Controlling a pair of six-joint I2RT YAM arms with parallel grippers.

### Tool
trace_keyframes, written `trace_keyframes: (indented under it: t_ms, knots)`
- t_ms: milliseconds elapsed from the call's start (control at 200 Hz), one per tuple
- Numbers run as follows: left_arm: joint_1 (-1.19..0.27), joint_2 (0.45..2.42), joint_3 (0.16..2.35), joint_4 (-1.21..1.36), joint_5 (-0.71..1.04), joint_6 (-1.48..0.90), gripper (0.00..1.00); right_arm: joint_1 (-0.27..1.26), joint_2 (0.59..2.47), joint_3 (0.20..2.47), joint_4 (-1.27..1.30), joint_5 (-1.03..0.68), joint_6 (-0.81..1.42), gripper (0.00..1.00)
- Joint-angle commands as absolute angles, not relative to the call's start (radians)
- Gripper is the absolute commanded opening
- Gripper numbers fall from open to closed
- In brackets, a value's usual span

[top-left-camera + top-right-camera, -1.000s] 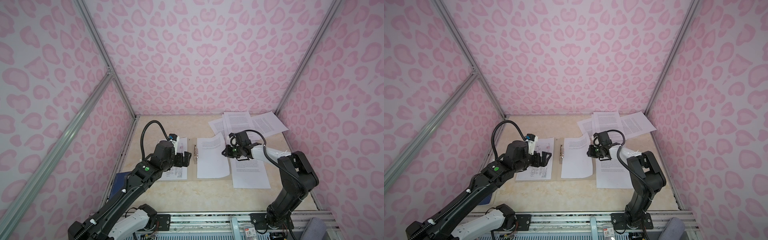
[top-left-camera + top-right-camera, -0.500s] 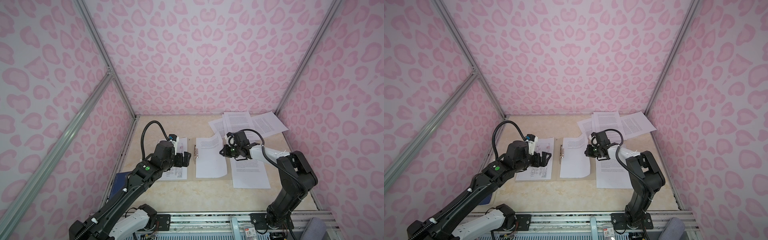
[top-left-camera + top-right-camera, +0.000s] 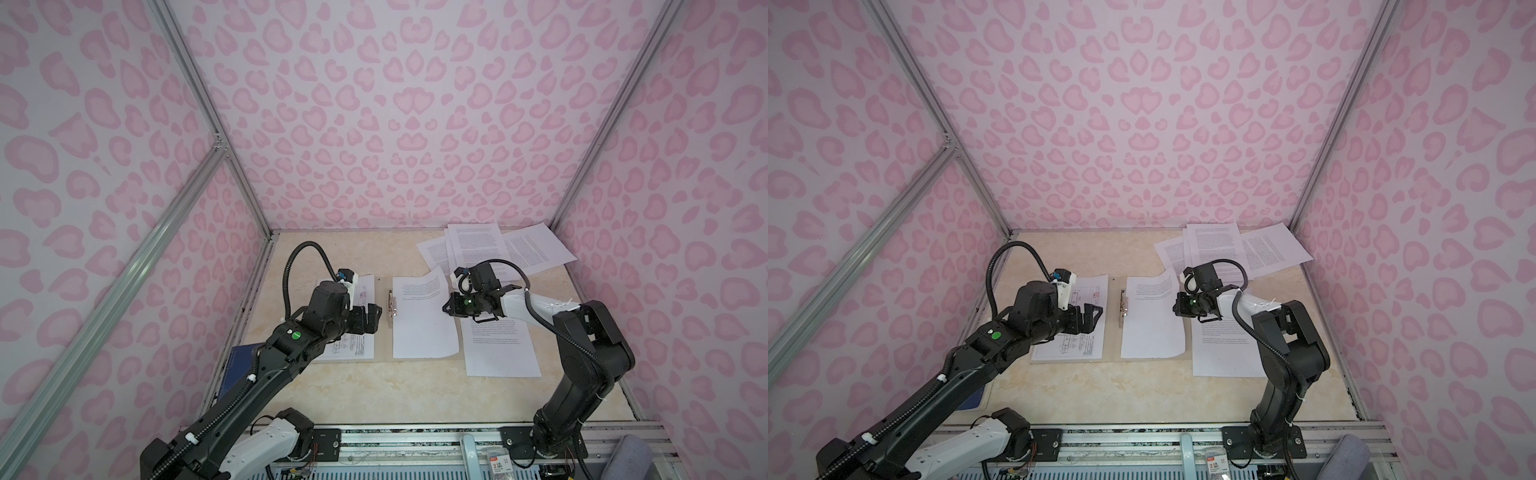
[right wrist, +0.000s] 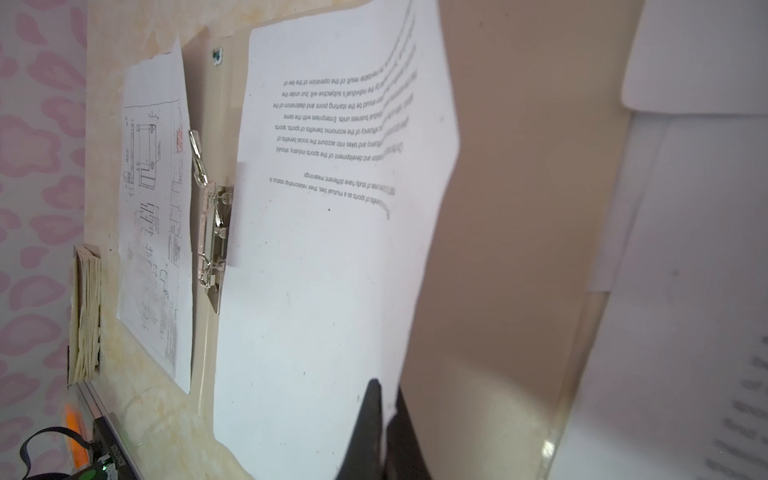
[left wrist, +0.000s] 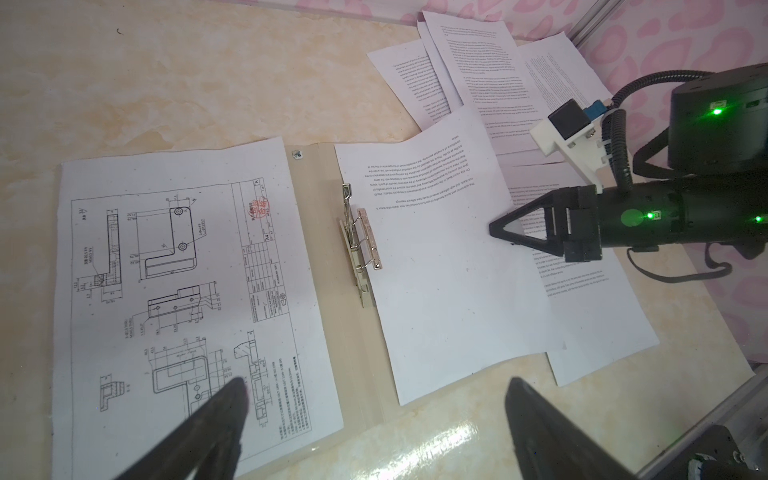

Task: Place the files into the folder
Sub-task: 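Press the text sheet edge toward the metal clip with right gripper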

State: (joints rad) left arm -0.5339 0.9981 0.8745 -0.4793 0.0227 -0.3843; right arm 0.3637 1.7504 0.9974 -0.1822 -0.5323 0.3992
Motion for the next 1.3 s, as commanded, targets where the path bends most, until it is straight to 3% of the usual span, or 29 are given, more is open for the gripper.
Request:
trace_keyframes:
  t_ms: [0,1025,1110,1155,1295]
  knots:
    - [-0.531,1.004,0.870,-0.454,0.031,-0.382,0.98,0.357,1.762,1.001,-0.187,-0.553,0.379,0.00]
    - [-0.526,1.030,0.888,-0.457,0.046,-0.384,0.98,0.351,1.793,0.988,-0.097,-0.586,0.455,0.00]
    - [-0.525,1.030,0.893,-0.460,0.050,-0.386,0.98,0.349,1.791,0.984,-0.101,-0.577,0.455,0.15]
    - [-0.525,1.034,0.900,-0.463,0.059,-0.387,0.98,0.347,1.787,0.983,-0.110,-0.563,0.454,0.32]
    - [-0.525,1.079,0.947,-0.466,0.156,-0.388,0.98,0.310,1.749,0.965,-0.143,-0.494,0.470,0.70]
